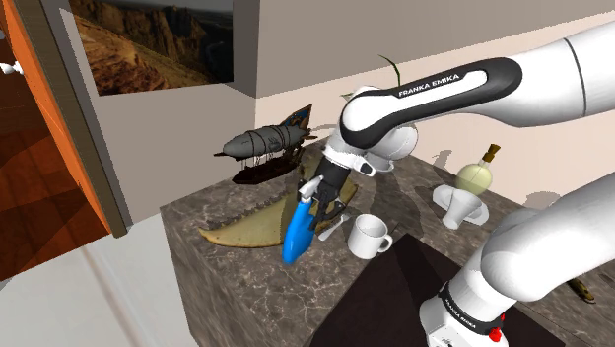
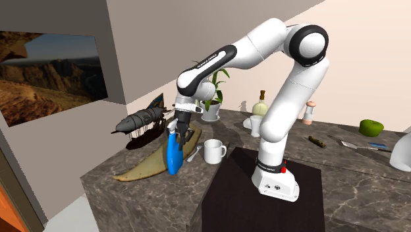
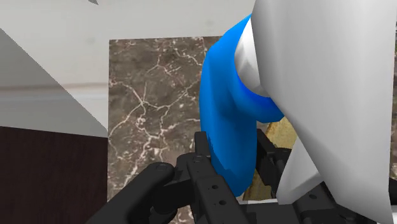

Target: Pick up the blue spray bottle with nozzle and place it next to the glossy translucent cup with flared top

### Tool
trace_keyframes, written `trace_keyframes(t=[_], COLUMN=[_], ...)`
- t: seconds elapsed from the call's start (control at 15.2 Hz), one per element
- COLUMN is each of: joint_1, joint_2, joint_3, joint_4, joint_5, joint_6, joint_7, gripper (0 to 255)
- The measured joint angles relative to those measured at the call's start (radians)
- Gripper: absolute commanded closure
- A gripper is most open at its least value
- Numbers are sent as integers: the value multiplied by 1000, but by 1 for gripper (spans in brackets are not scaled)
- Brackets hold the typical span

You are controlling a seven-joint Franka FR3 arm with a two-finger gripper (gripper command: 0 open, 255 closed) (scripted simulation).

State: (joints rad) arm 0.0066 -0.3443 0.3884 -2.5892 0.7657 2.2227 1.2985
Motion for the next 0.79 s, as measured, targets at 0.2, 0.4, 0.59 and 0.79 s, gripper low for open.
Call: trace_keyframes(t=[0.2,0.4,0.59,0.79], joint_1=[-5,-8,-12,-14], joint_2=[-27,-51,-75,-99], joint_3=[-8,-15,-23,-31], joint_4=[19,40,63,82], joint_5=[-17,-32,-48,-60], joint_6=[-44,-84,-127,-167], joint_7=[23,44,67,85], gripper=[255,255,255,255])
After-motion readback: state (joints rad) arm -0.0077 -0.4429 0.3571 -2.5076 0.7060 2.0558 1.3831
